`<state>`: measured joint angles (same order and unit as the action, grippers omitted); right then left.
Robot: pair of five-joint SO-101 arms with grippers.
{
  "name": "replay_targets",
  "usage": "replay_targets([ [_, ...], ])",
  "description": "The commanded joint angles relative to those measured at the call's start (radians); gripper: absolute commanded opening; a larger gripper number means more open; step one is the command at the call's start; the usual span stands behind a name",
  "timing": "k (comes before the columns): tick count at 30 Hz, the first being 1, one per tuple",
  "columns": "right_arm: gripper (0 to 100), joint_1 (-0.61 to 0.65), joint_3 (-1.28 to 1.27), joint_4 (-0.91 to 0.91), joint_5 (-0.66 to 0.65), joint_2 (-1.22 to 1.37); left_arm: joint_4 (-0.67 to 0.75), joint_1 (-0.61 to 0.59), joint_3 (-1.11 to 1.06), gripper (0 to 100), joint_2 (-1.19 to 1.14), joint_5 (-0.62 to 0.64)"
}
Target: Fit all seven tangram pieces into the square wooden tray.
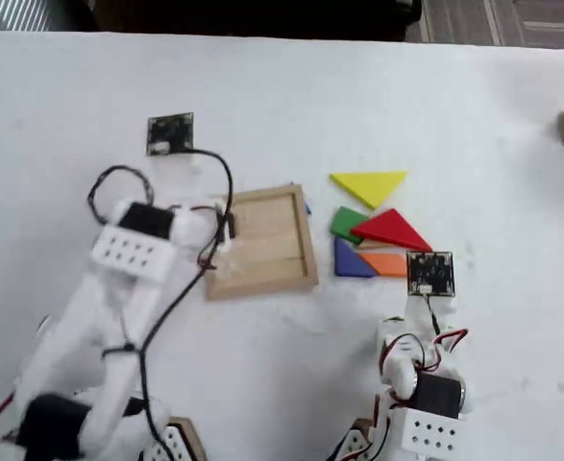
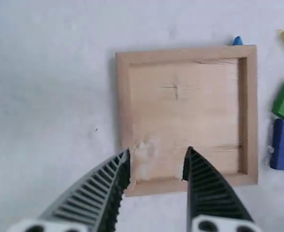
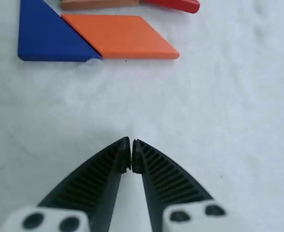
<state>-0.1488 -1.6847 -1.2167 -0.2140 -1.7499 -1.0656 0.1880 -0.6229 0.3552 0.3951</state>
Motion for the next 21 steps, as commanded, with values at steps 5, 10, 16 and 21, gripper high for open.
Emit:
replay_targets([
  [5, 2.2, -0.001, -0.005, -0.002, 0.002, 0.002, 0.106, -0.065, 0.190, 20, -0.395, 0.080],
  [10, 2.2, -0.001, -0.005, -0.002, 0.002, 0.002, 0.104, -0.110, 0.269, 20, -0.550, 0.035],
  [16, 2.2, -0.001, -0.005, -0.002, 0.002, 0.002, 0.084, -0.122, 0.293, 19, -0.621, 0.020],
  [21, 2.2, -0.001, -0.005, -0.002, 0.002, 0.002, 0.020, -0.171, 0.295, 20, -0.625, 0.014],
])
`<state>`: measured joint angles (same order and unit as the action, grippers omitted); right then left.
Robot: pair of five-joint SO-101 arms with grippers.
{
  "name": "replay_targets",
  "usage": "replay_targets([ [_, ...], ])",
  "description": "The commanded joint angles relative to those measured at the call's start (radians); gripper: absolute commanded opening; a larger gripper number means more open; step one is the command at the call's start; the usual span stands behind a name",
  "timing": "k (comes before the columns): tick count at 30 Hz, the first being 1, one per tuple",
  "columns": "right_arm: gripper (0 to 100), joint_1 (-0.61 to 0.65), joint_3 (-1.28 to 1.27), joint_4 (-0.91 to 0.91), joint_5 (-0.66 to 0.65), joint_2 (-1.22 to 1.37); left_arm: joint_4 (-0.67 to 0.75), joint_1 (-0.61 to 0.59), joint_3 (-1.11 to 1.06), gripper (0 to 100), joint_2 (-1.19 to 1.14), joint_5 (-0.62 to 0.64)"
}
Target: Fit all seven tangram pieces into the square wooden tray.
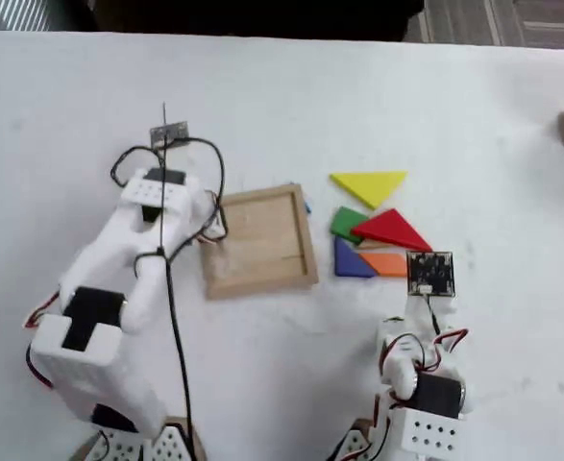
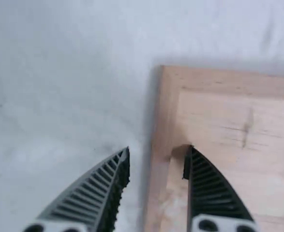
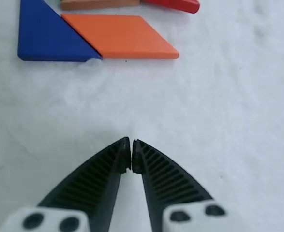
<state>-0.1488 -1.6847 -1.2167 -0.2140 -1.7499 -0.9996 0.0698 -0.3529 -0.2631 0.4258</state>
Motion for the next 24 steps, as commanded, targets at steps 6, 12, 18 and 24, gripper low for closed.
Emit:
replay_targets([
  [6, 2.2, -0.001, -0.005, -0.002, 0.002, 0.002, -0.092, -0.128, 0.029, 19, 0.001, -0.189],
  [12, 2.2, -0.001, -0.005, -0.002, 0.002, 0.002, -0.155, -0.191, 0.130, 20, -0.004, -0.201],
  [18, 2.2, 0.001, -0.005, -0.002, 0.002, 0.002, -0.167, -0.185, 0.204, 20, -0.008, -0.215],
  [24, 2.2, 0.001, 0.051, -0.005, 0.002, -0.018, -0.178, -0.058, 0.204, 20, 0.001, -0.253],
])
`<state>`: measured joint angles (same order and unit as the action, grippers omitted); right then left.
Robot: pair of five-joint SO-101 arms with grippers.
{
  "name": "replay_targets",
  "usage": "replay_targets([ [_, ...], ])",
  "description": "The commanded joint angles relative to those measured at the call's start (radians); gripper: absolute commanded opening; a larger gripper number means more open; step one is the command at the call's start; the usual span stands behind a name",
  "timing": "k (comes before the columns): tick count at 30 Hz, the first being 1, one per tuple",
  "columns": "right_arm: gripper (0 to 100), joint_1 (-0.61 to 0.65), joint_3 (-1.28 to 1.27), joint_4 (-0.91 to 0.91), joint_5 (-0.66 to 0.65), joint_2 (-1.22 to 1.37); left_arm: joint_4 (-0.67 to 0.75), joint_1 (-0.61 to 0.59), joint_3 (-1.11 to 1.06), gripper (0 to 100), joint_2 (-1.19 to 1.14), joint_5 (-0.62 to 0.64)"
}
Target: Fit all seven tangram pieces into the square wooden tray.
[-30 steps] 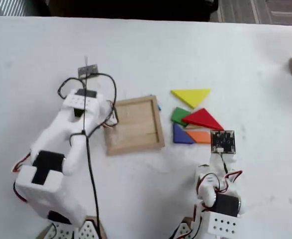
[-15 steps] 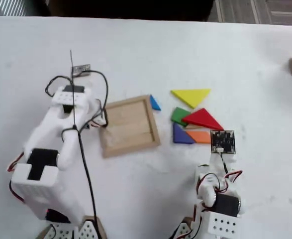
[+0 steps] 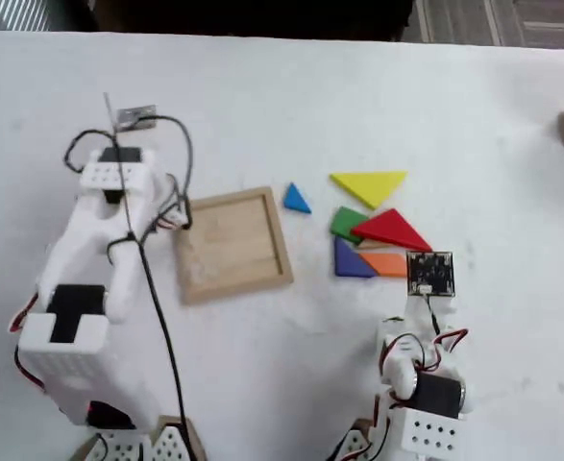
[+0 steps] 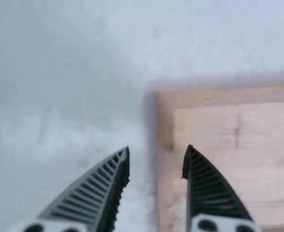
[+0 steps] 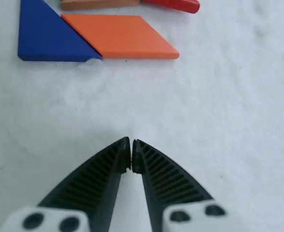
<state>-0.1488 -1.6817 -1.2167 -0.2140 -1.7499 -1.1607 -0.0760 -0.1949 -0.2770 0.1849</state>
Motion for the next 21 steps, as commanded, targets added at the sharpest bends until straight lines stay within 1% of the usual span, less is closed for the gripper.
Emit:
replay_targets([
  [1, 2.2, -0.001, 0.055, -0.005, 0.002, -0.036, -0.037, 0.107, 0.052, 19, 0.015, -0.012],
  [3, 2.1, -0.022, 0.068, -0.005, 0.002, -0.059, -0.074, 0.143, 0.054, 19, 0.021, -0.011],
  [5, 2.1, -0.070, 0.086, -0.004, 0.002, -0.054, -0.103, 0.160, 0.040, 19, 0.053, -0.011],
  [8, 2.1, -0.081, 0.089, -0.005, -0.003, -0.051, -0.103, 0.137, -0.020, 19, 0.140, -0.011],
  [9, 2.1, -0.081, 0.089, -0.007, -0.029, -0.050, -0.087, 0.122, -0.055, 19, 0.180, -0.011],
  [11, 2.2, -0.081, 0.083, -0.008, -0.143, -0.050, -0.046, 0.097, -0.149, 19, 0.269, -0.011],
  [13, 2.2, -0.079, 0.064, -0.002, -0.256, -0.050, 0.025, 0.081, -0.276, 19, 0.363, -0.011],
  [15, 2.2, -0.053, 0.061, -0.001, -0.327, -0.050, 0.104, 0.065, -0.407, 20, 0.447, -0.011],
  [17, 2.2, -0.031, 0.068, 0.041, -0.361, -0.050, 0.181, 0.053, -0.522, 20, 0.518, -0.011],
  [19, 3.3, -0.016, 0.081, 0.082, -0.359, -0.045, 0.226, 0.030, -0.598, 20, 0.567, -0.011],
  [21, 8.8, 0.024, 0.123, 0.073, -0.358, -0.041, 0.238, 0.001, -0.635, 20, 0.591, -0.012],
])
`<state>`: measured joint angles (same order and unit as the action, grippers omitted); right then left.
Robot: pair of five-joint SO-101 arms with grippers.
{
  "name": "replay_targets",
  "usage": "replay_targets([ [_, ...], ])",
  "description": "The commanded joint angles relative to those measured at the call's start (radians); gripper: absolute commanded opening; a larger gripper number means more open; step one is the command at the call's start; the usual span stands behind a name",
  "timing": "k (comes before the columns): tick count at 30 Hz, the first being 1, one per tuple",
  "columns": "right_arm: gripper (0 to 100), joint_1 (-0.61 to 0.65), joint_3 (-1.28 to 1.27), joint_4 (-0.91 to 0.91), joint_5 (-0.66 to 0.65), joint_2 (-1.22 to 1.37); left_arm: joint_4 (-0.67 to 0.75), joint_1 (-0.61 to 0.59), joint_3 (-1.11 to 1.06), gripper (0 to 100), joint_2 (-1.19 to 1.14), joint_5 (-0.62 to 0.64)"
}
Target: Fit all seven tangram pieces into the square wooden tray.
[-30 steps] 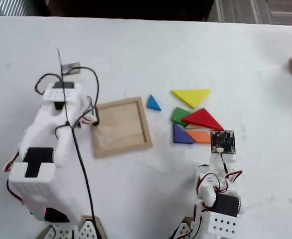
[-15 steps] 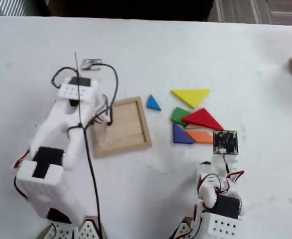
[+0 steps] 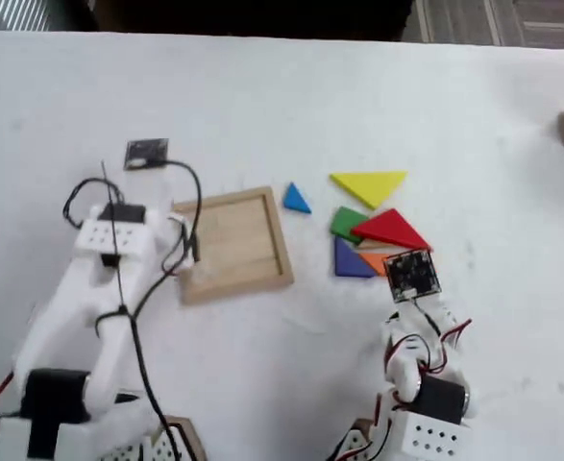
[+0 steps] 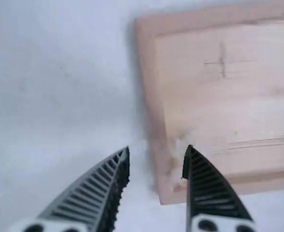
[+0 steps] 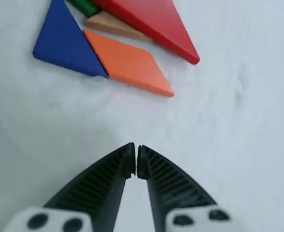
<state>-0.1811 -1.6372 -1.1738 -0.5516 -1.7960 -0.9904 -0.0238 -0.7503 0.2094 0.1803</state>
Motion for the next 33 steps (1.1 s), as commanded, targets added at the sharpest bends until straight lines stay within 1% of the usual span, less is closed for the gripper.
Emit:
replay_targets([
  [1, 11.7, 0.084, 0.098, 0.018, -0.014, 0.005, 0.066, -0.071, -0.083, 20, 0.105, -0.008],
  [3, 13.6, 0.124, 0.121, 0.021, 0.003, 0.005, 0.055, -0.111, -0.083, 20, 0.105, -0.006],
  [6, 10.6, 0.180, 0.144, 0.030, 0.005, 0.015, 0.046, -0.160, -0.071, 20, 0.107, -0.006],
  [9, 11.0, 0.229, 0.189, 0.038, 0.005, 0.096, 0.006, -0.177, -0.038, 20, 0.107, -0.006],
  [12, 13.3, 0.269, 0.247, 0.074, 0.006, 0.263, 0.008, -0.177, -0.035, 20, 0.105, -0.006],
  [16, 13.9, 0.337, 0.382, 0.096, 0.009, 0.562, 0.012, -0.179, -0.034, 20, 0.105, -0.005],
  [20, 14.5, 0.404, 0.555, 0.104, 0.075, 0.857, 0.040, -0.232, -0.031, 20, 0.105, -0.005],
  [23, 22.0, 0.461, 0.654, 0.104, 0.095, 1.058, 0.058, -0.246, -0.032, 20, 0.099, -0.005],
  [25, 26.5, 0.484, 0.690, 0.134, 0.095, 1.168, 0.072, -0.246, -0.031, 20, 0.073, -0.005],
  [28, 24.8, 0.481, 0.721, 0.217, 0.094, 1.299, 0.107, -0.248, -0.021, 20, 0.019, -0.005],
  [31, 21.2, 0.464, 0.727, 0.300, 0.086, 1.379, 0.087, -0.248, 0.023, 20, -0.033, -0.005],
  [33, 20.9, 0.453, 0.727, 0.358, 0.083, 1.420, 0.080, -0.248, 0.044, 20, -0.064, -0.008],
])
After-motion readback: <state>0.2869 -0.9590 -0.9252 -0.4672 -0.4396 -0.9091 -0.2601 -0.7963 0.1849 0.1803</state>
